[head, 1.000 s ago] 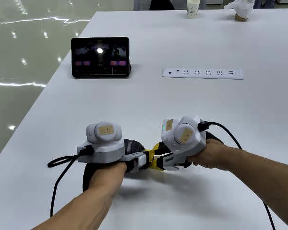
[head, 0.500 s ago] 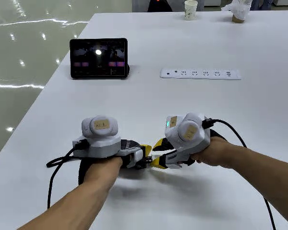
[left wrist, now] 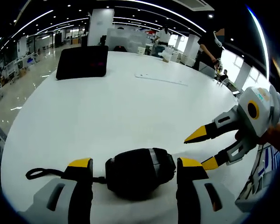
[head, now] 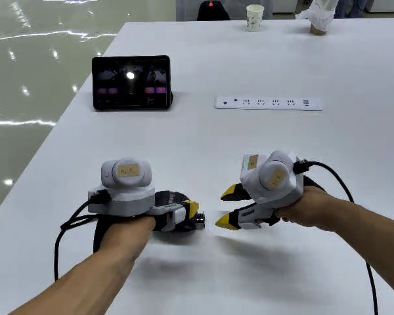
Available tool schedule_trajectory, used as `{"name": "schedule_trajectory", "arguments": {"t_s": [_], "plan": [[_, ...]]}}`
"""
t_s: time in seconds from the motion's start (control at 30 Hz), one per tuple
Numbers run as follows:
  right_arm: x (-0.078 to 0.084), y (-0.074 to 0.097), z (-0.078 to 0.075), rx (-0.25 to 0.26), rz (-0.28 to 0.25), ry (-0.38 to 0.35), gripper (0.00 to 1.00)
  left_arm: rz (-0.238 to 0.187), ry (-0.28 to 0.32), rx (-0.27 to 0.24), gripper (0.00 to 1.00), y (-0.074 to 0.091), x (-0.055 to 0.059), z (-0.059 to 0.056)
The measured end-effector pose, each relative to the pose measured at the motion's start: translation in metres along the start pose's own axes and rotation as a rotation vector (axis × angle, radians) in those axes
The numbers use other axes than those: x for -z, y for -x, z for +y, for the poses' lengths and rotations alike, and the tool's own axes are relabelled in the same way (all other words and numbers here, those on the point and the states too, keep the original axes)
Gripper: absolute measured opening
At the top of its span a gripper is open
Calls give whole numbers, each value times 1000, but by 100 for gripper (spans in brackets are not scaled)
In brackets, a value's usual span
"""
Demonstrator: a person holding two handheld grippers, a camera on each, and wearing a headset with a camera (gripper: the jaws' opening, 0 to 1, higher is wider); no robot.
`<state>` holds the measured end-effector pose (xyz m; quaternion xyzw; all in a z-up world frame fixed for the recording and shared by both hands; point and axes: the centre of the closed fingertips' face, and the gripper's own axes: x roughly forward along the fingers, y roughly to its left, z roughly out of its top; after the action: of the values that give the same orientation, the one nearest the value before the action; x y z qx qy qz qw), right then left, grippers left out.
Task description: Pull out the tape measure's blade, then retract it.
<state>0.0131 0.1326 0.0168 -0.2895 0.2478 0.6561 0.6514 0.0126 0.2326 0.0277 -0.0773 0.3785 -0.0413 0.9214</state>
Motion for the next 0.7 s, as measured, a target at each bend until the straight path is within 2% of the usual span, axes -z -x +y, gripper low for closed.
{"name": "schedule_trajectory", "arguments": {"t_s": [0.43, 0.7], "plan": [[17, 22, 1, 45, 6, -50, 37, -1, -47, 37, 71, 8, 3, -4], [25, 31, 4, 63, 3, -80, 41, 6, -62, 56, 71, 16, 12, -3]]}}
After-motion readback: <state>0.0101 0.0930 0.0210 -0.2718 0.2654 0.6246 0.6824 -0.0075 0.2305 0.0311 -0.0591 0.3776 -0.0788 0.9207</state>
